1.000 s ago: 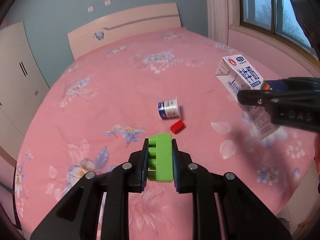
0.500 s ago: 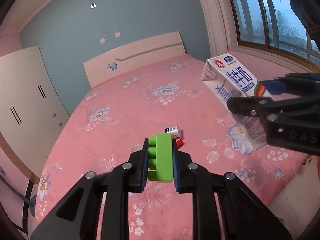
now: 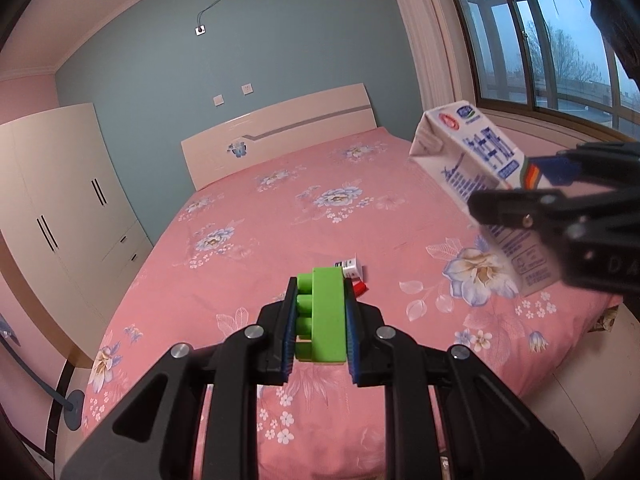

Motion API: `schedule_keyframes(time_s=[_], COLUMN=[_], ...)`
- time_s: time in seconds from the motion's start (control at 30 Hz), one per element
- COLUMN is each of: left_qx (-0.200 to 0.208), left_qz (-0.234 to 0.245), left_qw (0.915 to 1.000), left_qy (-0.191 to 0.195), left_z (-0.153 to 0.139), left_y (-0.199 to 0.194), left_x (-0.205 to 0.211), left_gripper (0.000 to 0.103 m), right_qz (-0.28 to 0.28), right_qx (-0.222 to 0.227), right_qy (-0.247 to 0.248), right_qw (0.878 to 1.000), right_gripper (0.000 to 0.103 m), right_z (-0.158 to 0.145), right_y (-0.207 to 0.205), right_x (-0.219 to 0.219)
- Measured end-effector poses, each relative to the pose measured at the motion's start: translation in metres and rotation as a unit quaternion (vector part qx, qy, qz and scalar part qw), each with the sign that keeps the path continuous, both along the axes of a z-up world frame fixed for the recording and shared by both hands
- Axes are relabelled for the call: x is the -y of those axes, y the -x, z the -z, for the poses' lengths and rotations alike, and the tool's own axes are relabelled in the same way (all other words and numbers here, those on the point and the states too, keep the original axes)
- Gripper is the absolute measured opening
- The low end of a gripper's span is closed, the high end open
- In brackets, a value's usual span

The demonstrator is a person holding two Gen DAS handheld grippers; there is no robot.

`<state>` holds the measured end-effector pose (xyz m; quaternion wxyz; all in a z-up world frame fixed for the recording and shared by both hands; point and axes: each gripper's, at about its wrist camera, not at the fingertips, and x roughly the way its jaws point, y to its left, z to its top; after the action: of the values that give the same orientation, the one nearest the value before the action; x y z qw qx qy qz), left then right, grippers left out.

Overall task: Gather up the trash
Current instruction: 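Carry the green block and milk carton with both tools over the trash bin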

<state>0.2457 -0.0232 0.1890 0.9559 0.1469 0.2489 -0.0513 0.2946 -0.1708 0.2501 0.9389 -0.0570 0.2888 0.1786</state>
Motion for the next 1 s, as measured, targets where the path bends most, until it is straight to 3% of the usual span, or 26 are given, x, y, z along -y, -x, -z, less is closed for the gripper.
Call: schedule_keyframes(time_s=[0.4, 0.77, 1.0], left_qx=[-0.059, -0.131, -0.185], left_qz=[0.004, 0.006, 0.002], left_qw=[0.9983, 0.9914, 0.9826], left_qy=[-0.005, 0.008, 0.017], left_z=[0.046, 0.111, 0.158], left_y=[0.018, 0.024, 0.024], left_x=[-0.013, -0.023, -0.029], left_gripper=[0.023, 0.023, 0.023], right_qz=[-0.022, -0.052, -0.066], right_qx=[-0.039, -0.102, -0.148], right_qy=[-0.001, 0.012, 0.018], right_qw=[0.999, 0.993, 0.987], right_gripper=[0.049, 0.049, 0.049], right_z=[0.043, 0.117, 0.169], right_y=[0.015, 0.032, 0.042], right_x=[0.003, -0.007, -0.015])
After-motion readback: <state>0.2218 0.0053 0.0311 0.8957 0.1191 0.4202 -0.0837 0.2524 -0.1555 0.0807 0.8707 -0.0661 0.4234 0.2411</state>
